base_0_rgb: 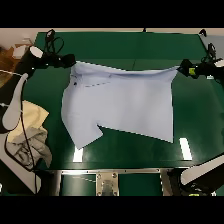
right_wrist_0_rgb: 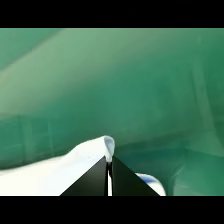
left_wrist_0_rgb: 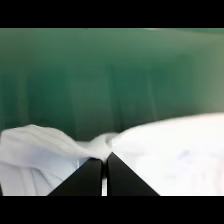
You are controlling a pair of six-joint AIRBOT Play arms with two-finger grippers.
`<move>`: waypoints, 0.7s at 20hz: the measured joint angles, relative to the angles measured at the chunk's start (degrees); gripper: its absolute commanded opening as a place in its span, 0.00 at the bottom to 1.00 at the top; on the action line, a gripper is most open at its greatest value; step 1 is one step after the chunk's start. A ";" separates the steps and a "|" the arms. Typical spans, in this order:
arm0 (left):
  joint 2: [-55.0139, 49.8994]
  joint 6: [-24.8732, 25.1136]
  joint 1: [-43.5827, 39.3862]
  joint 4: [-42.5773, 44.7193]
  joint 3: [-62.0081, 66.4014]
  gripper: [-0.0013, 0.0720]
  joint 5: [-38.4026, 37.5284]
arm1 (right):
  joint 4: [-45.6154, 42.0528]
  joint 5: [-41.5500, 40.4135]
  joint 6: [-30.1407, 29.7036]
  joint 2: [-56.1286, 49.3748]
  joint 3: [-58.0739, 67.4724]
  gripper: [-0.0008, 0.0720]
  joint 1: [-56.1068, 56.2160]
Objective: Fold the shirts.
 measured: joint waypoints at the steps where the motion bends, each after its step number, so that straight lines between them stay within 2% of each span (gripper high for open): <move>1: -1.14 -0.37 0.52 -0.15 1.33 0.05 0.20 | 0.22 0.04 -0.02 -1.60 1.86 0.03 0.00; 4: -2.93 -1.14 2.27 -0.31 3.41 0.05 -1.05 | 1.01 1.40 -1.49 -3.69 5.97 0.03 0.04; 8: -3.74 0.42 3.87 0.59 4.37 0.05 -7.82 | -0.24 7.50 -5.79 -3.41 7.48 0.03 0.02; 14: -3.98 1.75 4.46 5.97 4.68 0.05 -21.00 | -6.73 14.49 -9.38 3.21 -2.91 0.03 -0.22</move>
